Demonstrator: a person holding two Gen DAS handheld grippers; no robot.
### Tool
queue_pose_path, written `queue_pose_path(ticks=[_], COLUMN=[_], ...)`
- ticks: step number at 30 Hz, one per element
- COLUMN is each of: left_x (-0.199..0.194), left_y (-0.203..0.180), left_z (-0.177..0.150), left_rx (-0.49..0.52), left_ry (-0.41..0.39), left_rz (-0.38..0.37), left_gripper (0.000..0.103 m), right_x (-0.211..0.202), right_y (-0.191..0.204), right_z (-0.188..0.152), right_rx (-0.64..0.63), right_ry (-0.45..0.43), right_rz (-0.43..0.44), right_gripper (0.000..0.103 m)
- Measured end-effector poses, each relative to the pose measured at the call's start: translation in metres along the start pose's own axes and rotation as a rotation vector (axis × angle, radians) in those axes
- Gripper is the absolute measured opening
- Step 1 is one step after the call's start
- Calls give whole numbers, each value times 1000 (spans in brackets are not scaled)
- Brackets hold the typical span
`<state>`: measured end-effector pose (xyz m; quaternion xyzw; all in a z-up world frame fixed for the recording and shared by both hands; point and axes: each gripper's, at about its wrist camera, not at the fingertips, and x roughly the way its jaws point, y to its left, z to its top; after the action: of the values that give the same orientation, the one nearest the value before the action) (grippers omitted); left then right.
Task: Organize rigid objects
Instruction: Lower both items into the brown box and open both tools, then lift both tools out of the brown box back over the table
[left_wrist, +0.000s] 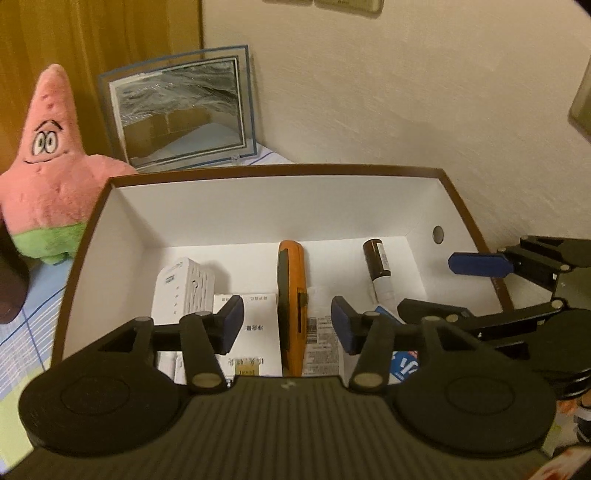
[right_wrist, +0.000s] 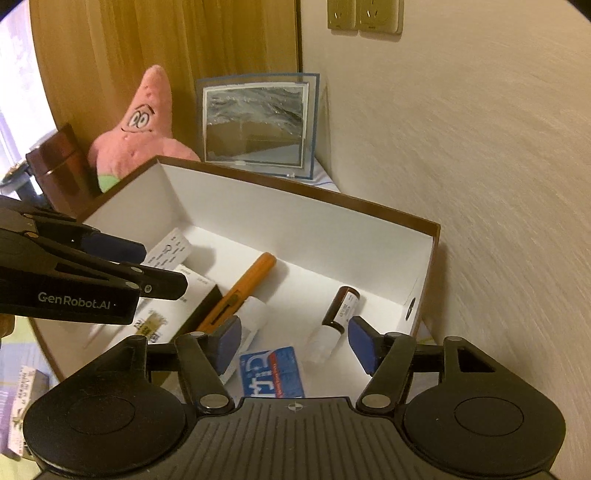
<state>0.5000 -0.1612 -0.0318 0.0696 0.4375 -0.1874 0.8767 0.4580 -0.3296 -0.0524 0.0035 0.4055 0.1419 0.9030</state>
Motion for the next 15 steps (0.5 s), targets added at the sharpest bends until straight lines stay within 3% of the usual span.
queue_pose_path(ticks=[15], left_x=[-71], left_y=[-14], left_z=[-24], left_rx=[-52], left_ry=[-85], left_rz=[42], left_gripper=[52], right_x=[-55], right_y=[22], right_z=[-15], right_rx=[24], right_ry=[-35], right_rz=[34], right_gripper=[64])
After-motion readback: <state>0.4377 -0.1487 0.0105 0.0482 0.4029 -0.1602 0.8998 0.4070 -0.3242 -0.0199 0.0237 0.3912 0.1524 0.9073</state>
